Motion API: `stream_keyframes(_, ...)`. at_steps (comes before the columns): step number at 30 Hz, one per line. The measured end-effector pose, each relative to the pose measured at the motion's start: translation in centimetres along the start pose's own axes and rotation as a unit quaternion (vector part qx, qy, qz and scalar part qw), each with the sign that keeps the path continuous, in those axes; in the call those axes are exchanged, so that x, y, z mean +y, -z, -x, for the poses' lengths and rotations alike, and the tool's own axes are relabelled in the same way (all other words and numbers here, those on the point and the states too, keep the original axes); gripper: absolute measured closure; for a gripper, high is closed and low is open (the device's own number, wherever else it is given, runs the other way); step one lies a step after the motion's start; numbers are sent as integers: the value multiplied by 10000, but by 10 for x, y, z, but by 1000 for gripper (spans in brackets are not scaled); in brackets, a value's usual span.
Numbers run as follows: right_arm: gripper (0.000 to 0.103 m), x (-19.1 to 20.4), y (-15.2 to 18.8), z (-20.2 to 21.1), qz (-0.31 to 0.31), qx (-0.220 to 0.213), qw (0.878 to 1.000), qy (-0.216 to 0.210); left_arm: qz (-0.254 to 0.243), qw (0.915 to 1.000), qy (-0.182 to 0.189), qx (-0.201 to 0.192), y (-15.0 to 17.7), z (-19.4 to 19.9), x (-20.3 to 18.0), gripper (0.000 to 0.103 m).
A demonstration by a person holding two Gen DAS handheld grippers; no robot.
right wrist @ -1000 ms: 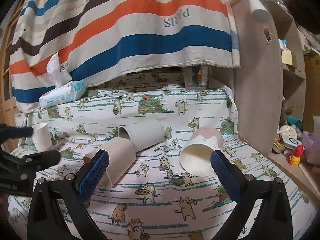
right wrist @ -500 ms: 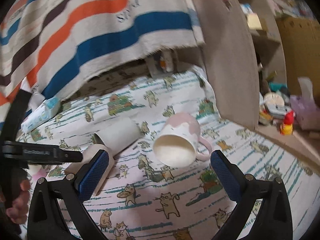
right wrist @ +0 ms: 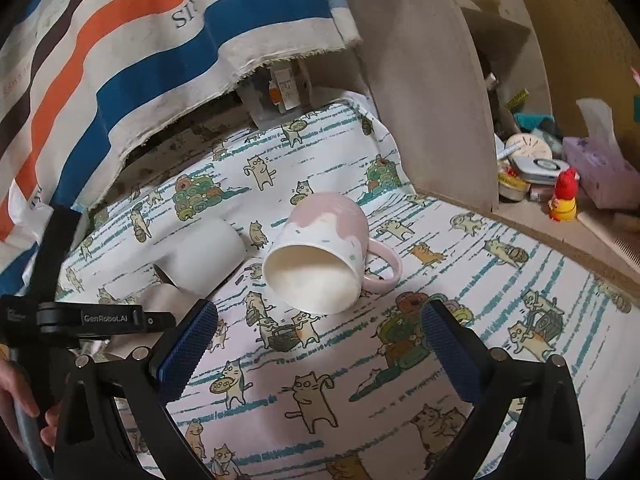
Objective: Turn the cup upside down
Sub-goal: 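Reach the left gripper to the tan cup lying on its side and grasp it, then lift the tan cup with the left gripper toward the right gripper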
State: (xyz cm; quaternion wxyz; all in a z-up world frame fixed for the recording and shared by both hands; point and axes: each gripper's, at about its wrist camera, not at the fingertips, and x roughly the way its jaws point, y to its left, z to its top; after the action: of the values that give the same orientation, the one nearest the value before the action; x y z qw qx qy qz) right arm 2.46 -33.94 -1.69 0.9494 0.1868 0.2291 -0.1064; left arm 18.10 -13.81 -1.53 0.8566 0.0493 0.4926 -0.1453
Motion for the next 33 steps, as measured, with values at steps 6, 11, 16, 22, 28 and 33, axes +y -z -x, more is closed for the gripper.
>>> stream_keyframes(6,1,3,-1,4,72,-66,9999,-110,-9,9993,-147,-344,14,30,2,36)
stream_keyframes(11,1,7,0,11,165,-212,9993,-243,212,9982,-142,-551,35,51,14,36)
stream_keyframes(16,1,17,2,21,413,-463,9976,-309,800,9939,-195,-740,69,63,27,36)
stream_keyframes(22,1,37,7,36,926,-782,9919,-390,1419,9866,-136,-788,98,60,36,36)
stream_keyframes(28,1,38,8,35,969,-757,9914,-448,1659,9821,-253,-854,102,51,34,35)
stream_keyframes(33,0,36,7,31,909,-651,9921,-562,1400,9867,-225,-792,103,45,30,27)
